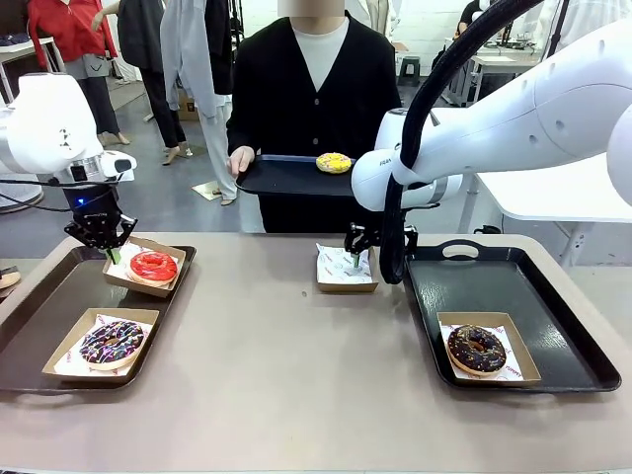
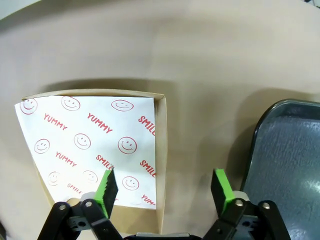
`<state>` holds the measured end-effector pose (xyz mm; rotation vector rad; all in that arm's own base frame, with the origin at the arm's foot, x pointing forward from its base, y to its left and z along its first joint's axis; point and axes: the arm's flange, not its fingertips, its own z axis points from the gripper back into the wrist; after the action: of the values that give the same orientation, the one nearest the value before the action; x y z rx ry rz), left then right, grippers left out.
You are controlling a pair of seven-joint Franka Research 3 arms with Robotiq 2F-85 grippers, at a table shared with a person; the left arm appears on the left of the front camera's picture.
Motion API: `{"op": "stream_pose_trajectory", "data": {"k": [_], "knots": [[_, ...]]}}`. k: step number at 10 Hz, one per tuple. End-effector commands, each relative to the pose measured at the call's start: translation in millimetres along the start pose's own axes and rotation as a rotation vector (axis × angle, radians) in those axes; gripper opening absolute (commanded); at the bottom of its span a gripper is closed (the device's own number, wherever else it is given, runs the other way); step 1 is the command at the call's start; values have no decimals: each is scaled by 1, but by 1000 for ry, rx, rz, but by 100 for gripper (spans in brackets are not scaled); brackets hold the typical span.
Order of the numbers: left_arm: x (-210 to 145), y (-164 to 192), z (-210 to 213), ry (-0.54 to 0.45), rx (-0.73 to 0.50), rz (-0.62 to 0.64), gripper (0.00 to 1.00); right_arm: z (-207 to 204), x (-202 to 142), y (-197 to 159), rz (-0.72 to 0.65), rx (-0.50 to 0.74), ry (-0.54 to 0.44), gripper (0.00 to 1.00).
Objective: Individually package the donuts and arrange them on the tray.
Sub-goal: Place the picked Paper togo box on the Handle tray while simultaneously picking up another Paper togo box from the table with the other hand.
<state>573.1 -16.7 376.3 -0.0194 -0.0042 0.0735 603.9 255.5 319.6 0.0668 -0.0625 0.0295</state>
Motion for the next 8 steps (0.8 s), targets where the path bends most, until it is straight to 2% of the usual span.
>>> {"op": "stream_pose_trajectory", "data": {"k": [1, 2, 3, 4, 5, 6, 7, 8], "knots": [[4, -4, 2, 5, 6, 1, 57, -3, 6, 3, 10, -33, -21, 40], [4, -4, 2, 9, 5, -1, 95, -3, 6, 3, 8, -34, -21, 0], [4, -4, 2, 11, 3, -1, 100, -3, 5, 3, 5, -33, -22, 34], [4, -4, 2, 15, -2, 4, 100, -4, 6, 2, -5, -33, -19, 0], [4, -4, 1, 18, -2, 5, 100, -4, 5, 2, -7, -32, -17, 0], [4, -3, 1, 21, -3, 6, 88, -4, 5, 2, -10, -31, -17, 0], [3, -3, 2, 20, -4, 8, 97, -3, 5, 1, -12, -32, -17, 0], [3, -2, 3, 21, -8, 10, 100, -3, 4, 1, -14, -34, -18, 0]]}}
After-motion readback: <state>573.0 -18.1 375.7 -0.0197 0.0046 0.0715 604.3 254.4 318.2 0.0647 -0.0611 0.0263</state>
